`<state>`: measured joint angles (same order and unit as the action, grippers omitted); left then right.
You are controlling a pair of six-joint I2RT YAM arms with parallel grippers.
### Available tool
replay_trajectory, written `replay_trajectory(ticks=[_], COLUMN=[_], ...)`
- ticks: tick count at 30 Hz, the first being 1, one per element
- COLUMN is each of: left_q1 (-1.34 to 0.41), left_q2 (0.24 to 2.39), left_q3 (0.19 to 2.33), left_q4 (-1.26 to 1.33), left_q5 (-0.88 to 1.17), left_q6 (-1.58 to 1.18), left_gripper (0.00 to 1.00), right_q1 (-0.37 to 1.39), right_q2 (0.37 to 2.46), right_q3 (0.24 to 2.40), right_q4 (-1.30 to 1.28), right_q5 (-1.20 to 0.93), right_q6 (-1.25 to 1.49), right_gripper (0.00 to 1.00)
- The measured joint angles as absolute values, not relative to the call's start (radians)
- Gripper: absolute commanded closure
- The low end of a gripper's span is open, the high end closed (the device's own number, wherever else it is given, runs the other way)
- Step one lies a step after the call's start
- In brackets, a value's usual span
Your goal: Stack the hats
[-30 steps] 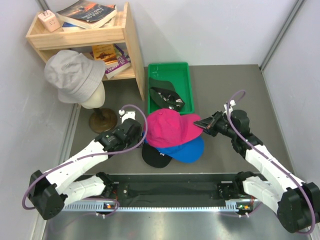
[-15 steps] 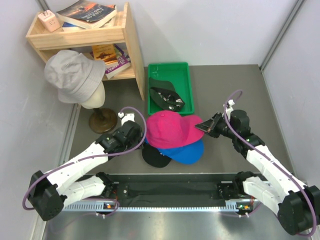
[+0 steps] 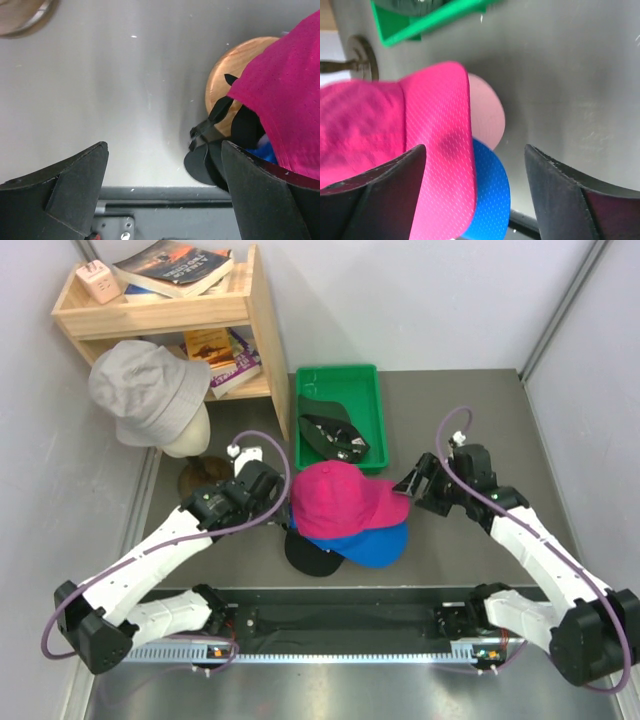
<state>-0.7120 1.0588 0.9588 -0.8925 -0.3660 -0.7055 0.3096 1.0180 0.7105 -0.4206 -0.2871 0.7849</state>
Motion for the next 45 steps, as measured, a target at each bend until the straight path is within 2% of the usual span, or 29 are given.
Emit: replay_trajectory(ticks=[8,13,20,27,35,45], left_q1=[-0.712,-0.702,-0.583,-0.476,-0.474,-0.474], left_q2=[1.06,1.098,1.387,1.65,1.887,2.189], left_q3=[1.136,1.274,1.571,1.696,1.826,2.089], left_q4=[-1.128,-1.174,-1.05,-0.883,-0.774,-0.778], left_q5=[-0.429,-0.493,-0.473,-0.341,-0.223,-0.287], left_q6=[-0.731,-0.699,-0.57,-0.475,-0.455,-0.504], left_gripper=[0.01,0.01,0.01,0.06,0.1,0.13], right_q1=[0.298,0.284,0.264,0.245,0.192,0.079], right_q2=[1.078,1.108,1.206,1.26,1.283,1.359], right_q3=[0.857,0.915,1.022,1.09,1.138,1.166], right_q4=[-0.472,-0.45,-0.393,-0.316,-0.228,-0.147], right_q5=[-0.141,-0.071,-0.039,-0.023,-0.007,-0.123], right_q6=[0.746,0.733,0.716,0.698,0.663,0.624], right_gripper=[0.17,0.17,0.18,0.19,0.19,0.19])
